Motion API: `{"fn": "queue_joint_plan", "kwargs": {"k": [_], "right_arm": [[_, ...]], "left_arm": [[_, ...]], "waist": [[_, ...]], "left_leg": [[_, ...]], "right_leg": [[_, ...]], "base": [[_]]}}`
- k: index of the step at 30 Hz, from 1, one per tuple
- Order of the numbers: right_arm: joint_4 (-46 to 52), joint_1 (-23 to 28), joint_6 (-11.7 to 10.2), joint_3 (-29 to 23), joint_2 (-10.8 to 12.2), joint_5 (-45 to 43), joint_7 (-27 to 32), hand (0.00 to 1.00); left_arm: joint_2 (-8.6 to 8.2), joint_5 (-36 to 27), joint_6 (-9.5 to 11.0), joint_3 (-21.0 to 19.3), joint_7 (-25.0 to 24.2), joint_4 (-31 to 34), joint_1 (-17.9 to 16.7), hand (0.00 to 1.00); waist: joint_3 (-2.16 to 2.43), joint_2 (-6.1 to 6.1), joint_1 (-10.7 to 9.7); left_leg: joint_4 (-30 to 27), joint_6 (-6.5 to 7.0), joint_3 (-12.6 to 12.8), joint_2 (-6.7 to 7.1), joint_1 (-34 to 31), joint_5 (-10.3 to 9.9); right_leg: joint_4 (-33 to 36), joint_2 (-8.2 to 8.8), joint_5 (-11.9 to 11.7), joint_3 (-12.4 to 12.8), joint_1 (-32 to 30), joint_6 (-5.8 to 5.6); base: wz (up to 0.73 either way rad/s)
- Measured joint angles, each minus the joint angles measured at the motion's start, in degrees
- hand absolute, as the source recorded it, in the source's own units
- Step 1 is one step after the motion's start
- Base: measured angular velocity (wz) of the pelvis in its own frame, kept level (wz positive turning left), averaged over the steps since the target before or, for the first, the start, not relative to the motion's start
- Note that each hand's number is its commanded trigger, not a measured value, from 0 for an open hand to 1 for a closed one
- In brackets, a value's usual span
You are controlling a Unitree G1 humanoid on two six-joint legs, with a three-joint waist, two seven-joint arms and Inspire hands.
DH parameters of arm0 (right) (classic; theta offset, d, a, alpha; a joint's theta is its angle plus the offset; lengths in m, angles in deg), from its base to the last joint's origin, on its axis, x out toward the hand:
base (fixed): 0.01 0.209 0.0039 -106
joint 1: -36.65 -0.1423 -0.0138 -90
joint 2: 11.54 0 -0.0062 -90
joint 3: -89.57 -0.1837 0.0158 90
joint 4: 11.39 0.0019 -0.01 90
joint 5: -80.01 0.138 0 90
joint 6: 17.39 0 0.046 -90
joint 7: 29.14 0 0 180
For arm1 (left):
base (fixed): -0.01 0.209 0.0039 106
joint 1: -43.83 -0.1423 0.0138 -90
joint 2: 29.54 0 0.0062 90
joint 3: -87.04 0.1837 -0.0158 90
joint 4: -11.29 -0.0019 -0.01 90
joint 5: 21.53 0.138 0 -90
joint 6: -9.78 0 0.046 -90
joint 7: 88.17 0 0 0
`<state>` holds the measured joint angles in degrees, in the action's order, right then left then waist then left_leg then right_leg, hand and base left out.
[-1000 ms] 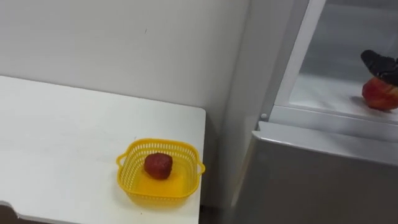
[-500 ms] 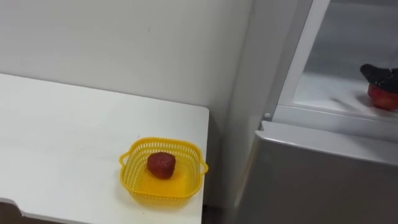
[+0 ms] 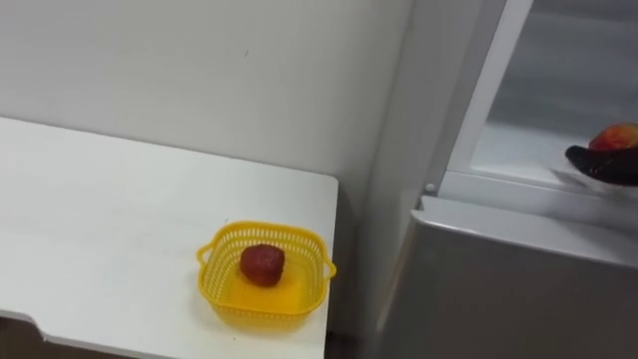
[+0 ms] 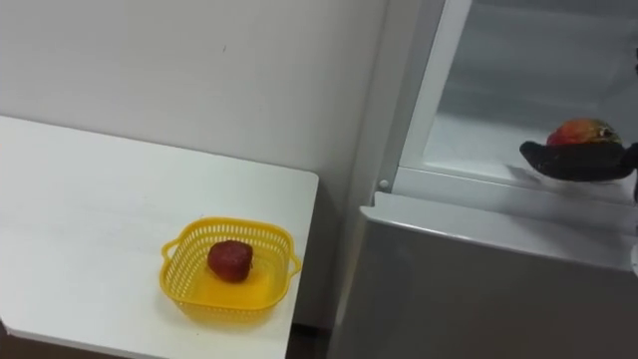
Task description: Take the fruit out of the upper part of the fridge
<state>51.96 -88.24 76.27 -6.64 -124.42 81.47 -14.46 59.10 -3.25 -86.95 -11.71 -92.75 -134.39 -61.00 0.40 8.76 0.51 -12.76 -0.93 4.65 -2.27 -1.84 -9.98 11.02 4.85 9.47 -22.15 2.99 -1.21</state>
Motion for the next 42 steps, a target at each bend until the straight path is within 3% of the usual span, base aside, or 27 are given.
{"fn": "queue_joint_plan", "kwargs": {"k": [5, 7, 10, 21, 31, 40, 41, 42], "right_arm": [[-1.32, 0.00, 0.00, 0.07, 0.00, -0.99, -1.10, 0.00], [-1.33, 0.00, -0.01, 0.21, 0.00, -1.46, -1.20, 0.00], [-1.83, 0.00, -0.02, 0.21, -0.01, -2.56, -1.68, 0.00], [-1.94, 0.00, -0.06, 0.42, -0.06, -3.89, -5.16, 0.00], [-2.54, 0.00, -0.02, 0.53, -1.97, -1.09, -10.87, 0.00], [-6.34, 0.00, 0.13, 0.49, -2.00, 3.28, -16.29, 0.00], [-6.35, -0.01, 0.13, 0.49, -2.00, 3.28, -16.49, 0.53], [-6.35, 0.00, 0.13, 0.49, -2.00, 3.29, -16.85, 0.65]], "left_arm": [[-0.01, -0.11, 0.00, 0.05, 0.00, -0.03, 0.27, 0.00], [-0.01, -0.05, 0.00, 0.05, 0.07, -0.03, 0.28, 0.00], [0.00, -0.07, 0.04, 0.05, 0.09, -0.04, 0.23, 0.00], [0.02, -0.14, 0.49, 0.05, 0.22, -0.26, 0.23, 0.00], [0.14, -0.17, 0.41, 0.04, -0.94, -0.65, 0.30, 0.00], [0.26, -0.06, -0.55, 0.07, -2.67, -1.71, -0.07, 0.00], [0.27, -0.06, -0.59, 0.07, -2.79, -1.71, -0.07, 0.00], [0.29, -0.06, -0.72, 0.07, -3.03, -1.71, -0.07, 0.00]], "waist": [[-0.20, -0.46, -0.11], [0.23, -0.78, -0.09], [0.33, -0.89, -0.15], [0.11, -0.98, -0.06], [-0.28, -0.35, -0.07], [-0.18, -0.04, 0.28], [-0.18, -0.04, 0.33], [-0.17, -0.05, 0.38]], "left_leg": [[0.09, 0.00, 0.34, -0.09, -0.07, -0.01], [0.09, 0.01, 0.27, -0.07, -0.55, 0.00], [-0.30, 0.00, 0.30, -0.06, -0.41, 0.03], [-0.12, 0.01, 0.18, -0.07, -0.49, 0.01], [0.00, 0.00, 0.10, -0.12, -0.44, 0.00], [-0.14, -0.01, 0.30, -0.13, -0.42, 0.01], [-0.17, -0.01, 0.30, -0.13, -0.42, 0.01], [-0.23, -0.01, 0.31, -0.13, -0.42, 0.01]], "right_leg": [[0.33, 0.01, 0.00, 0.17, -0.21, 0.01], [0.54, 0.03, 0.00, 0.20, -0.83, 0.01], [0.65, 0.08, -0.01, 0.19, -0.91, 0.01], [0.69, 0.08, -0.01, 0.20, -0.86, 0.02], [0.63, 0.04, -0.01, 0.10, -0.93, 0.02], [0.73, -0.02, -0.10, 0.71, -0.79, 0.17], [0.74, -0.03, -0.11, 0.76, -0.79, 0.18], [0.75, -0.04, -0.12, 0.81, -0.78, 0.21]], "base": [[-0.02], [0.00], [0.00], [0.00], [0.00], [0.00], [0.00], [0.00]]}}
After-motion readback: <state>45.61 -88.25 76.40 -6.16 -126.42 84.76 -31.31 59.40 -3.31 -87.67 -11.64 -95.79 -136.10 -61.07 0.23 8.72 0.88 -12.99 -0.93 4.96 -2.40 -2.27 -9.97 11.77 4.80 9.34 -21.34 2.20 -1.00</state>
